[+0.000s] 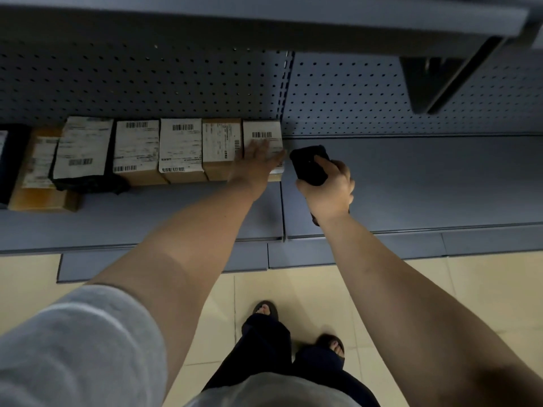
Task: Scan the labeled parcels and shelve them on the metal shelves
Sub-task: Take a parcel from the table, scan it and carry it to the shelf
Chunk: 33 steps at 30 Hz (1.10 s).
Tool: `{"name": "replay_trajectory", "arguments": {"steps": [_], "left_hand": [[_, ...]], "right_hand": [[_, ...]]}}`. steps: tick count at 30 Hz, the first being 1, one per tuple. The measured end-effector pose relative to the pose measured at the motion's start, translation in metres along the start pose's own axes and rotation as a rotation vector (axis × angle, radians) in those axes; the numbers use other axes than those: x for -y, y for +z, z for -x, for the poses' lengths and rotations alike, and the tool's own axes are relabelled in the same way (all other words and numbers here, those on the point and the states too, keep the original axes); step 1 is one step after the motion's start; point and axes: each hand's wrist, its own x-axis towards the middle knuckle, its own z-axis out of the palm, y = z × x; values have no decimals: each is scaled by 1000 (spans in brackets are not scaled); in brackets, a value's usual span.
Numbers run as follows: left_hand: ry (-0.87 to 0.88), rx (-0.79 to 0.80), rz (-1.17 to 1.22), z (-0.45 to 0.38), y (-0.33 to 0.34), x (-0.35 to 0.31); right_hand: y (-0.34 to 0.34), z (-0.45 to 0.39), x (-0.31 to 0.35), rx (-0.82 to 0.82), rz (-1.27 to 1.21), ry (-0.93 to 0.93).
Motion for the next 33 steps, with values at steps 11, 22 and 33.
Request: {"name": "replay_trajectory", "arguments": {"steps": [11, 22, 33], "left_hand": [[232, -13, -96, 43, -18, -95], [424, -93, -151, 35, -70, -337], [555, -257, -75, 29, -136, -674]], "right_hand": [[-84, 10, -71, -97, 6, 77], [-273, 9, -215, -316, 5, 180], [-518, 29, -399, -505, -7, 275]]}}
